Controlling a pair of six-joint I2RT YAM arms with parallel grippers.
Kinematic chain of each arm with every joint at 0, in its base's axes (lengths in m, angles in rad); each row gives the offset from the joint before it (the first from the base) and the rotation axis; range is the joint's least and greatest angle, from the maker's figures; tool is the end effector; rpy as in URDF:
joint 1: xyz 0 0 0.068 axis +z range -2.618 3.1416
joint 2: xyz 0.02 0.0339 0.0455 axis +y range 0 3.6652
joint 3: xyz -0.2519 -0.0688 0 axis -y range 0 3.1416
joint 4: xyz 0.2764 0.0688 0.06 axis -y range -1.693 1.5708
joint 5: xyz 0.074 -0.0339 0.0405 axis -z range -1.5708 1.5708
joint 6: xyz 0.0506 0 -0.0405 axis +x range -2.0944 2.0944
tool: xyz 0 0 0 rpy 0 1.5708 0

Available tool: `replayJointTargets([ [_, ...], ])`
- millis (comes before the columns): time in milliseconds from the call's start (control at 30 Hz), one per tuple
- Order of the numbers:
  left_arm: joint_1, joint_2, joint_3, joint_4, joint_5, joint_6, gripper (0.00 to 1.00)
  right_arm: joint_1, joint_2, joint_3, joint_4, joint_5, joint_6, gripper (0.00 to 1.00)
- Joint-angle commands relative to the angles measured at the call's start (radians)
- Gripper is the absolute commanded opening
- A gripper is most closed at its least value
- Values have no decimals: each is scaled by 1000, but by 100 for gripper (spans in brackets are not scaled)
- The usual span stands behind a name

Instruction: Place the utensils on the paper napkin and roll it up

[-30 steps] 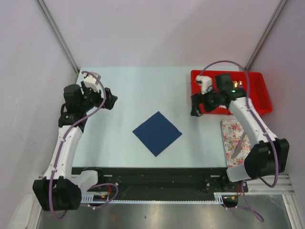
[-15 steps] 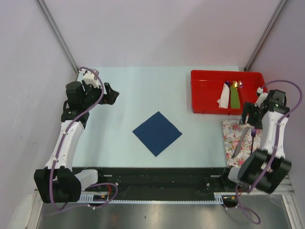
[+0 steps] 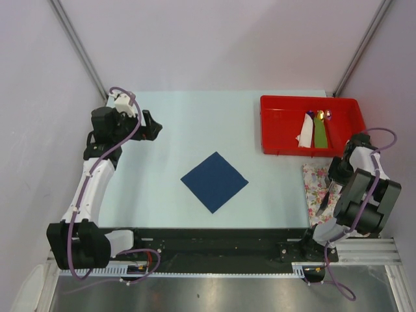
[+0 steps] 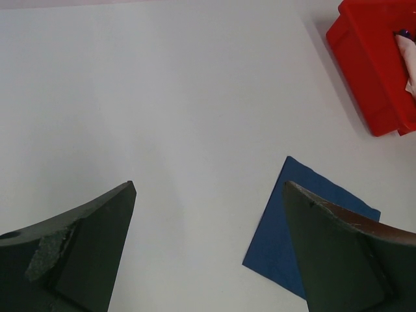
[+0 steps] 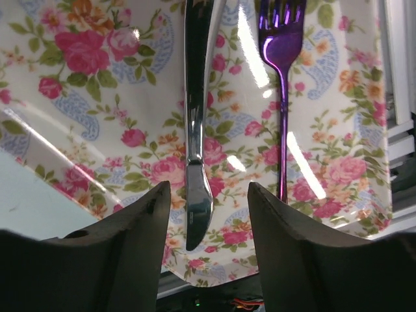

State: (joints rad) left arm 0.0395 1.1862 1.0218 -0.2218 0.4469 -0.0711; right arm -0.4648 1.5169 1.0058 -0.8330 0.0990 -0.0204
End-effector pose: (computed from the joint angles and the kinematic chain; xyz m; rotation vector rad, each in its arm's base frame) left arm 0.3194 -0.0093 0.3159 0.1872 1.9353 -0.4571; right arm 0.2702 -0.1411 0.1610 0.6634 2.8613 -0.2216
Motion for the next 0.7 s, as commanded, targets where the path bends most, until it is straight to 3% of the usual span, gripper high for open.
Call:
replayJointTargets([
  [0, -4, 24, 64, -8, -7, 1, 100, -6, 78, 37, 32, 8, 56, 53],
  [133, -4, 35, 70, 4, -7, 2, 100, 5, 75, 33, 89, 25, 68, 46],
  [500, -4, 46, 66, 13, -4, 13, 100, 6, 181, 30, 140, -4, 83, 43],
  [667, -4, 50, 66, 12, -2, 17, 100, -3, 213, 24, 164, -19, 54, 32],
])
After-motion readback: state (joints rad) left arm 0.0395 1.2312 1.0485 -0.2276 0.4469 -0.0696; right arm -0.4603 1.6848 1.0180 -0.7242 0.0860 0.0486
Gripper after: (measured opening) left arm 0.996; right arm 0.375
